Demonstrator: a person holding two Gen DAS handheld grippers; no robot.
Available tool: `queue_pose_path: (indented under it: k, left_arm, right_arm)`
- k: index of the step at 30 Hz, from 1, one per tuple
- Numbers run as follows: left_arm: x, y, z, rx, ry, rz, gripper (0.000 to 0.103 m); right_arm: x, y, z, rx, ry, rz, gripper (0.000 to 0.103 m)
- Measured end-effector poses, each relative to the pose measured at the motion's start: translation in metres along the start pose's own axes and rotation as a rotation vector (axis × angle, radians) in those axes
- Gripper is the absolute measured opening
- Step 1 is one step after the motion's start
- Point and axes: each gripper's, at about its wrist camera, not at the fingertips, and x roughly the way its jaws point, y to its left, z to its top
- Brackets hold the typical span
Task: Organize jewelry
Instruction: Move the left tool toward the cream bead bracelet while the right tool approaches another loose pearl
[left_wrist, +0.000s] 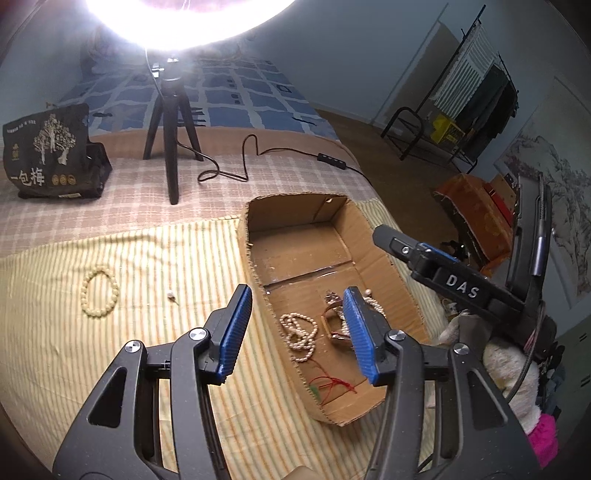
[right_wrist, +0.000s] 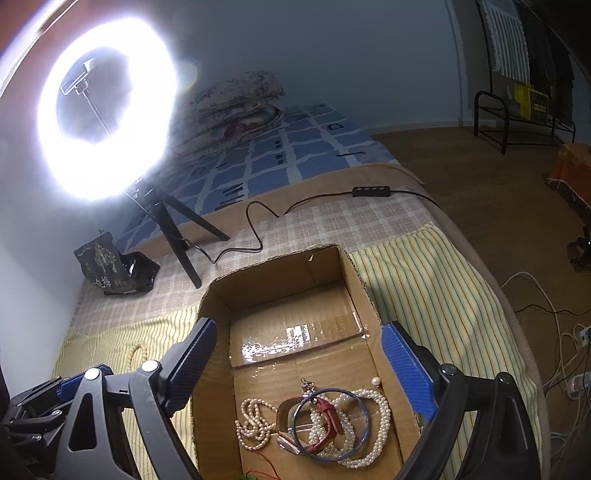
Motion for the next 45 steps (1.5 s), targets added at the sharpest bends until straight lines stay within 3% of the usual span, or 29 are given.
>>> queue_pose_path:
  k: [3,20,29,35,38,45]
  left_arm:
    - [-0.004,0.009,0.001,-0.009,-0.006,0.014,0.052]
    - [-0.038,0.098,0.012,-0.138,-0.066,0.114,0.052]
    - [-0.036,0.147,0.012,-0.187,-0.046,0.188,0.052]
    - [-0.031,0.183,0.010,-0.251,-0.026,0.211,0.052]
    - [-0.024,0.196,0.008,-0.276,-0.003,0.213,0.052]
    - [-0.002,0.208,0.001,-0.298,0.057,0.207,0.051]
  right_arm:
    - [-0.001,0.005,0.000,-0.014,-0.003,0.002,0.103]
    - [-0.005,0.048,0.000,-0.121,-0.044,0.019,0.103]
    - [-0.002,0.090,-0.010,-0.232,-0.045,0.057,0.102]
    - [0.014,0.120,-0.022,-0.305,0.010,0.118,0.090]
    - [0.027,0.133,-0.029,-0.332,0.062,0.149,0.079]
    - [0.063,0.148,-0.044,-0.273,0.213,0.208,0.063]
